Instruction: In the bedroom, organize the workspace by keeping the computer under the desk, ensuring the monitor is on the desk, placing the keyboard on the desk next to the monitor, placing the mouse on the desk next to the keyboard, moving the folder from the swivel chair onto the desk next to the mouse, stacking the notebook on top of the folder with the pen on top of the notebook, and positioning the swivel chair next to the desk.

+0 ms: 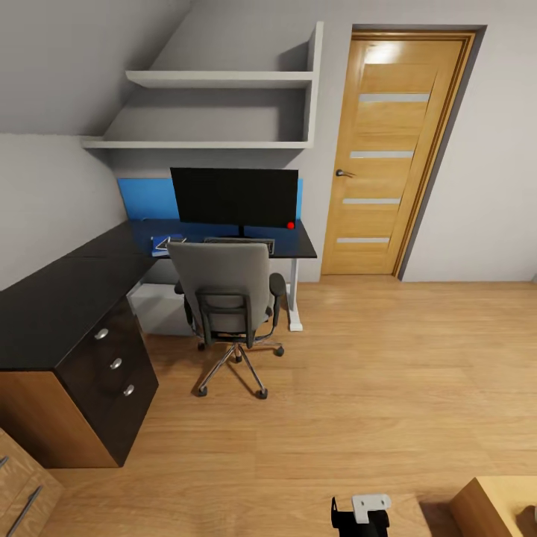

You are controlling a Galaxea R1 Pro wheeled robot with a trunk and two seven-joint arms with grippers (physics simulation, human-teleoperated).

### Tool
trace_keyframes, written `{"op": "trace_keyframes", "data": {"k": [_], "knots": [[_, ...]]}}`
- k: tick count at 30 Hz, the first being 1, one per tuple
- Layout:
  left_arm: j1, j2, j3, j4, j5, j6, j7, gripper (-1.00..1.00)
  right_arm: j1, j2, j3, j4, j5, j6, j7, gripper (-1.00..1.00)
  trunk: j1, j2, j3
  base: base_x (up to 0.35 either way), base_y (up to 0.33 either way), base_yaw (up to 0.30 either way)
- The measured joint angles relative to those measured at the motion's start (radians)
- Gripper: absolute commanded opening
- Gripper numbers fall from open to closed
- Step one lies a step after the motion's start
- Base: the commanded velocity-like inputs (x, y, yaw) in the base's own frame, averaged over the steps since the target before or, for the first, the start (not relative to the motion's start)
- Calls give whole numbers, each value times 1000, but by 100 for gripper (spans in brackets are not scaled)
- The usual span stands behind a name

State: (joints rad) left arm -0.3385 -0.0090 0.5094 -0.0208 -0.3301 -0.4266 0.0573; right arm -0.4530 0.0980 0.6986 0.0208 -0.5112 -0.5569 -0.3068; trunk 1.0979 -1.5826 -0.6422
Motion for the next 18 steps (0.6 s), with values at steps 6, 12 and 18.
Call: {"op": "trace_keyframes", "data": {"k": [6,12,18], "knots": [[0,0,0,0,0,0,0,100,0,-4,-1,0,0,0,-1,100,0,0,0,0,0,0],[0,0,0,0,0,0,0,100,1,-8,-2,0,1,0,-1,100,0,0,0,0,0,0],[0,0,0,0,0,0,0,100,1,-8,-2,0,2,0,-1,100,0,0,0,0,0,0]]}}
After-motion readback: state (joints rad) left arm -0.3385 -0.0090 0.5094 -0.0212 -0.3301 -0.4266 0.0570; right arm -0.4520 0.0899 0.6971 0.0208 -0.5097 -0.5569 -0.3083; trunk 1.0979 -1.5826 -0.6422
